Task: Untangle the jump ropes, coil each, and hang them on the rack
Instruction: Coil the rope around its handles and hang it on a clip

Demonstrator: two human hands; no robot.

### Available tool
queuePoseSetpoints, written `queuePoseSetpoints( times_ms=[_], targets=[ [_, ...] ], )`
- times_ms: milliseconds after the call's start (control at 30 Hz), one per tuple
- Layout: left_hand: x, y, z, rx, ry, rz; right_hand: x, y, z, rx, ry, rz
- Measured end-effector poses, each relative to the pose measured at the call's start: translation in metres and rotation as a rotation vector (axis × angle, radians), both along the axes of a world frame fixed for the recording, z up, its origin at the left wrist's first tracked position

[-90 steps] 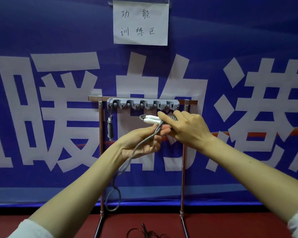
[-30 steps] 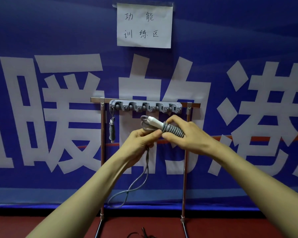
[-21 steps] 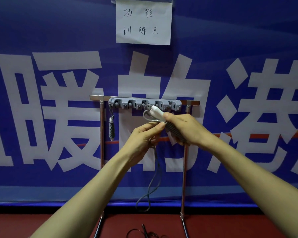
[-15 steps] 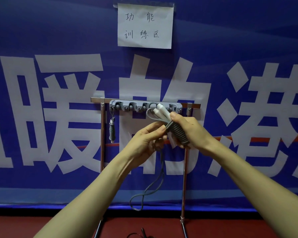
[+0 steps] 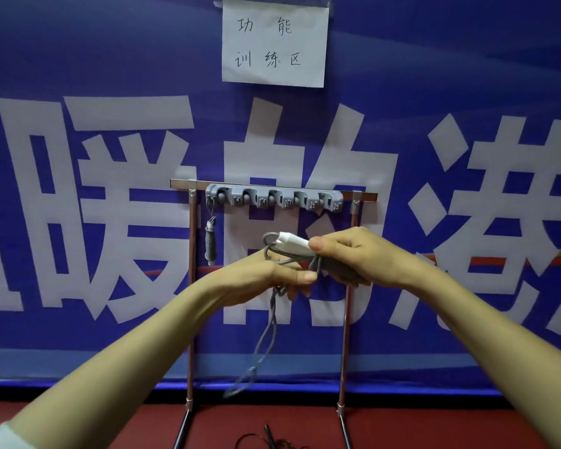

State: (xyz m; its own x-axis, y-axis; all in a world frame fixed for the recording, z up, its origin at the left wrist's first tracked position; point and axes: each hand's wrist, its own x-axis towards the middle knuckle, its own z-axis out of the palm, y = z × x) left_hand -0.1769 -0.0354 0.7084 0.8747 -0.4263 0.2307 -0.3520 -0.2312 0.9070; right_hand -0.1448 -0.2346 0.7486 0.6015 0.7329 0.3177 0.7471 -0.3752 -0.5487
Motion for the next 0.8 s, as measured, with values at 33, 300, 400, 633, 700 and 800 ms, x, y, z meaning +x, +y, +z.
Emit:
queuePoseSetpoints(
  times_ms=[33, 300, 400, 633, 700, 800],
  targets=[
    [-0.002, 0.0, 0.0, 0.003, -0.028, 0.01, -0.002, 0.001, 0.002, -0.008, 0.003, 0.008],
    [-0.003, 0.008, -0.01, -0.166, -0.251, 0.229, -0.001, 0.006, 0.003, 0.04, 0.194, 0.061],
    [-0.004, 0.006, -0.016, -0.211, -0.214, 0.167, -0.002, 0.007, 0.004, 0.099, 0.252, 0.059],
    [-0.003, 0.01, -0.015, -0.247, -0.088, 0.077, 0.006, 0.0, 0.006, 0.173, 0.43, 0.058],
    [-0.002, 0.013, -0.014, -0.283, -0.131, 0.081, 0.008, -0.001, 0.006, 0.162, 0.47, 0.06],
    [-0.001, 0.019, -0.012, -0.259, -0.228, 0.147, 0.007, -0.003, 0.006, 0.133, 0.517, 0.084]
  ],
)
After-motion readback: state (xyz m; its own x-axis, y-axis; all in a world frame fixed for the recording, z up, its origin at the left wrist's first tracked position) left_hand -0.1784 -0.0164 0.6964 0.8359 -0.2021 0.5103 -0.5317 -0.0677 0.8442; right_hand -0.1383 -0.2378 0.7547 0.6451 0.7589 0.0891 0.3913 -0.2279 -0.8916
